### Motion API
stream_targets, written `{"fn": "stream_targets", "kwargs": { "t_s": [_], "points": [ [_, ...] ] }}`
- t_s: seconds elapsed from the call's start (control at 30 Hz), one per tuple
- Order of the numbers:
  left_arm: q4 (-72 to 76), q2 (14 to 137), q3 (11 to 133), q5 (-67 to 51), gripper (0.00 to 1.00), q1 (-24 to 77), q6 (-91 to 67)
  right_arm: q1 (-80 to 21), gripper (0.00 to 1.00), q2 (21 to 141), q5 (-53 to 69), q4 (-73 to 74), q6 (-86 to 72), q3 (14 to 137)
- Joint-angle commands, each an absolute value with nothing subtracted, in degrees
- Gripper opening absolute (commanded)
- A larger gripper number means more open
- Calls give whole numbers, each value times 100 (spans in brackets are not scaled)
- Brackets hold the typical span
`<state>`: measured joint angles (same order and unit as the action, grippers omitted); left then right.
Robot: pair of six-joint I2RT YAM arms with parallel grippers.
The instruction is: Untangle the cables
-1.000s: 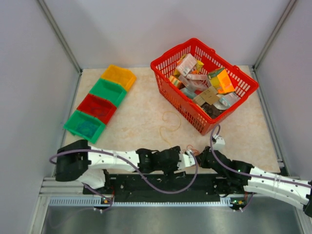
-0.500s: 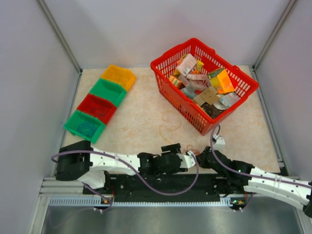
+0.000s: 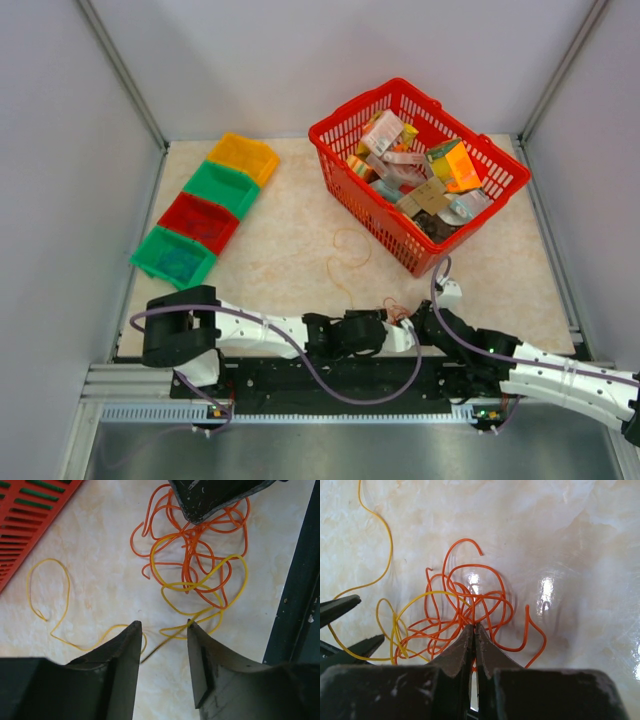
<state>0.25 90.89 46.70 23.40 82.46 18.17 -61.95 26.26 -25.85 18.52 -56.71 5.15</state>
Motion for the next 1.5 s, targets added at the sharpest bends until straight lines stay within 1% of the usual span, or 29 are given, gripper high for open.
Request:
{"fn": "stream_targets", "kwargs": {
  "t_s": [0.0, 0.07, 0.13, 0.2, 0.3, 0.5, 0.57, 0.67, 0.73, 1.0, 1.2, 1.47],
  "points": [
    [316, 9281, 4965, 2635, 39, 8218, 2013, -6126, 0, 2575, -2663, 1872, -5599, 729],
    [290, 9343, 5088, 3039, 24, 8209, 1908, -6135, 0, 2584, -2672, 1863, -5608, 721],
    [281, 9334, 5115, 3504, 0, 8209, 1811, -6126, 0, 2602, -2689, 1872, -5634, 703],
    [299, 9177, 5045, 3953, 0, 8209, 1714, -6126, 0, 2628, -2733, 1872, -5677, 686],
    [308, 8650, 4808, 4305, 0, 8209, 1513, -6126, 0, 2689, -2821, 1872, -5774, 659],
    [80, 7096, 4570, 4930, 0, 8025, 1196, -6126, 0, 2935, -3006, 1872, -5976, 642],
    [-524, 6646, 4885, 4870, 0, 7657, 724, -6117, 0, 3023, -3058, 1863, -5977, 677],
    [-1526, 6154, 5535, 4003, 0, 6762, -251, -6117, 0, 3085, -3102, 1863, -5977, 703],
    [-1818, 5951, 5773, 3535, 0, 6173, -544, -6117, 0, 3085, -3103, 1863, -5968, 712],
    [-2320, 5055, 6424, 3516, 0, 4792, -729, -6108, 0, 2988, -3085, 1898, -6073, 633],
    [-2127, 4334, 6741, 3376, 0, 4693, -396, -6091, 0, 3032, -3243, 1898, -6073, 659],
    [-2285, 3964, 7286, 3411, 0, 4685, -457, -6082, 0, 3032, -3472, 2109, -6311, 703]
  ]
}}
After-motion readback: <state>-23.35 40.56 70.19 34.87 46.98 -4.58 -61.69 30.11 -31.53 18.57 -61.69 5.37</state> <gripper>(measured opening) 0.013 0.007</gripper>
